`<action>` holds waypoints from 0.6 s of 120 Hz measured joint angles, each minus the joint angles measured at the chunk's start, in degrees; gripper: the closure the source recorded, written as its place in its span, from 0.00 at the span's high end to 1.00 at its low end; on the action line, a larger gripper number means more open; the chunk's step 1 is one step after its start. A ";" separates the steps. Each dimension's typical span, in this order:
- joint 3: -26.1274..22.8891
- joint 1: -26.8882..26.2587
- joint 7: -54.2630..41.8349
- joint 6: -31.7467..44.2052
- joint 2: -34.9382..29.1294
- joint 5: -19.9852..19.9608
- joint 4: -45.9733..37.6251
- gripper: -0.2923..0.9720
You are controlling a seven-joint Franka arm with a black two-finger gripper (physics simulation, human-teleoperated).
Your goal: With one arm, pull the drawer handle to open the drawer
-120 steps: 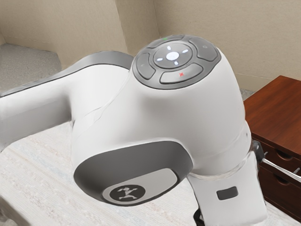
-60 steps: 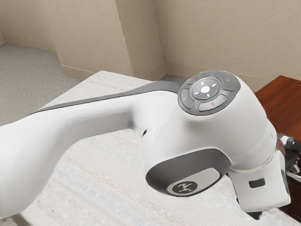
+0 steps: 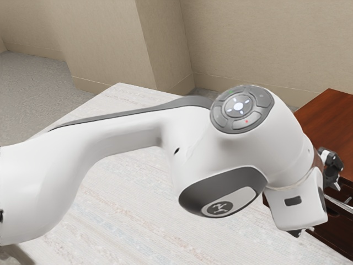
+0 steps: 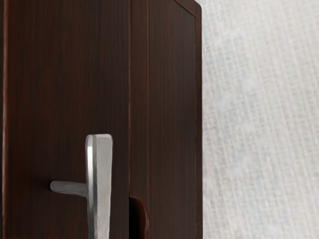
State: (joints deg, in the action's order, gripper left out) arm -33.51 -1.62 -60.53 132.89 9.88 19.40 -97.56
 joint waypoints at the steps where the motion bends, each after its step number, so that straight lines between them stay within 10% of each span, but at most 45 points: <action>1: 0.13 -0.08 -0.02 0.03 0.05 0.04 0.01 0.70; 72: 3.96 -0.59 -1.73 0.62 0.70 1.90 -2.82 0.90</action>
State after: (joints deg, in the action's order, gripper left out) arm -29.55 -2.21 -62.25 133.51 10.57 21.29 -100.38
